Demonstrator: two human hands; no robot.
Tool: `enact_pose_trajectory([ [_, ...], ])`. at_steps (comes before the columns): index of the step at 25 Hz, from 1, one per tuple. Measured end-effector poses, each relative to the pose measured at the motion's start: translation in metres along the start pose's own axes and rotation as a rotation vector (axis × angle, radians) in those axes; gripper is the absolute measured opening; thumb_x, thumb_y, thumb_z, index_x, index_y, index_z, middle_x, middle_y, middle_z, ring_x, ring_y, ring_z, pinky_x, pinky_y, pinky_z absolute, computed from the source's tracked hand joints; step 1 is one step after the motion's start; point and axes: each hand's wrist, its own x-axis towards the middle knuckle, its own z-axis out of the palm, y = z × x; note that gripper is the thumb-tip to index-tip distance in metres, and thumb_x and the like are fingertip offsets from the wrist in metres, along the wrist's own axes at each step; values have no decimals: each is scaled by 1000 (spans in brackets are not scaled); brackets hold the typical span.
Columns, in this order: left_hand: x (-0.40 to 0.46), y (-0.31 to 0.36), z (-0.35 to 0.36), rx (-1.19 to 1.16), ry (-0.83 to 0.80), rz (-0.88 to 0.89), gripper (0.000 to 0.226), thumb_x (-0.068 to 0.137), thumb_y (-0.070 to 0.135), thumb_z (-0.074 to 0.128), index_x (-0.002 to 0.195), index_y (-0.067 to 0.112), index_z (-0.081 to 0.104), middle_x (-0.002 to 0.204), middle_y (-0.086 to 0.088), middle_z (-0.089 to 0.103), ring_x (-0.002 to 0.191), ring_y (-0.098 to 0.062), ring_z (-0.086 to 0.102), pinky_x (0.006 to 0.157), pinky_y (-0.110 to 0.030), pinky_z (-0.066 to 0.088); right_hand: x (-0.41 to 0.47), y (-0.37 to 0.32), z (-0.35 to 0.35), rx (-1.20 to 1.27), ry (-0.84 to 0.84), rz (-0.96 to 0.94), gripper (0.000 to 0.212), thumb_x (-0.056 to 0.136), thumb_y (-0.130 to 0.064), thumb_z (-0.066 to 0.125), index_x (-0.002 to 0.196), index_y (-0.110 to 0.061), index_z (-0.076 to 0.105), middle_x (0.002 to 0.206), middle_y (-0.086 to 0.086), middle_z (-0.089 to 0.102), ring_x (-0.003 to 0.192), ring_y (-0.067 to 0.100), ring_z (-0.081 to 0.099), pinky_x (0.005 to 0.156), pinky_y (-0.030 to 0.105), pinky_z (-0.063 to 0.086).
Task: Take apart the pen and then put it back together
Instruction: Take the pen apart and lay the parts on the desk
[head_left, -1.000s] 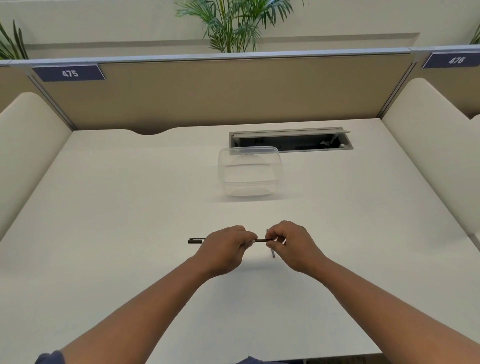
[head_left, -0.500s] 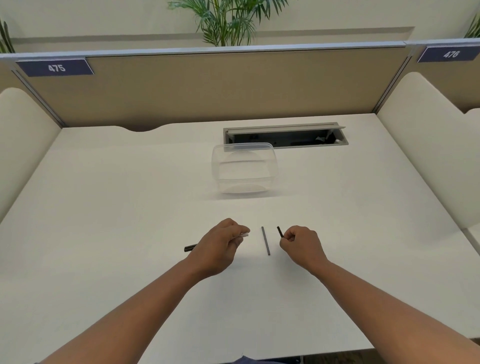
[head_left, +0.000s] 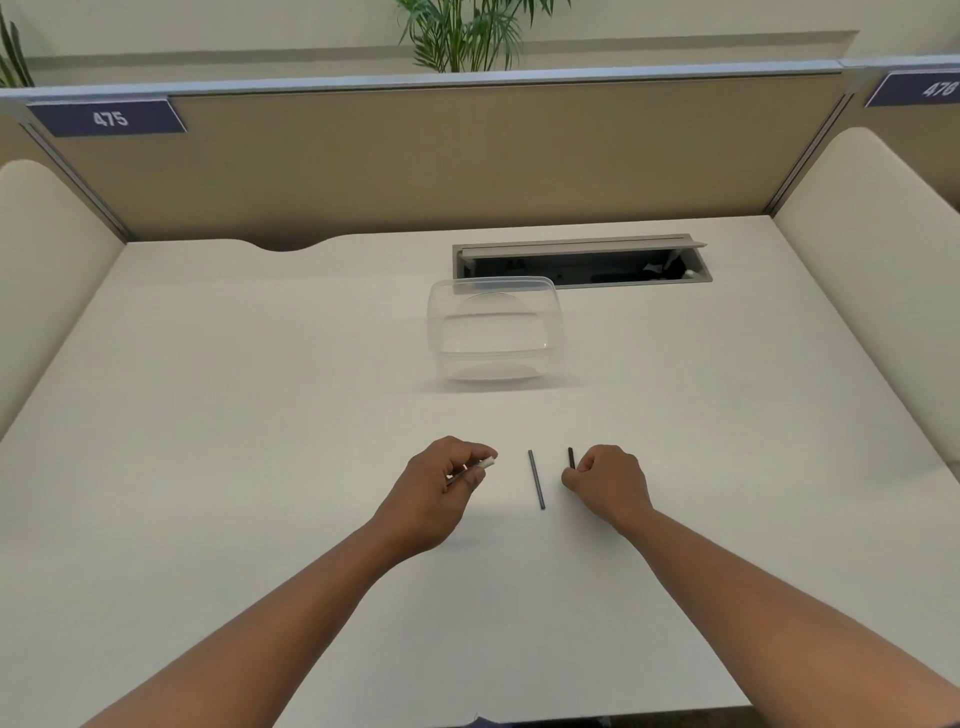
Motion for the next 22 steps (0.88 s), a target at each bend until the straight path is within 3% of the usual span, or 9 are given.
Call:
enact_pose_trajectory([
  [9, -1, 6, 0, -91, 34, -39, 17, 101, 25, 59, 111, 32, 71, 102, 20, 65, 82, 2, 55, 76, -9, 44, 1, 2, 2, 17, 12, 9, 19, 74, -29, 68, 65, -19, 54, 72, -1, 65, 64, 20, 58, 58, 30, 44],
  [15, -1, 8, -1, -122, 50, -64, 18, 102, 25, 59, 114, 30, 71, 116, 19, 68, 91, -2, 60, 76, -7, 43, -3, 6, 2, 35, 17, -16, 18, 76, -30, 70, 74, -17, 58, 79, 0, 67, 67, 17, 58, 59, 31, 45],
  [19, -2, 8, -2, -175, 82, -65, 18, 101, 21, 60, 112, 27, 73, 113, 16, 70, 85, 2, 59, 76, -9, 45, -10, 6, 4, 40, 85, -64, 14, 78, -29, 68, 79, -19, 59, 75, -2, 66, 71, 21, 62, 64, 36, 51],
  [22, -3, 7, -2, -219, 100, -58, 17, 100, 18, 61, 111, 25, 73, 112, 13, 71, 93, 0, 63, 80, -11, 47, -15, 1, 6, 13, 77, -119, 10, 81, -29, 66, 79, -20, 62, 74, -4, 67, 74, 21, 65, 68, 37, 54],
])
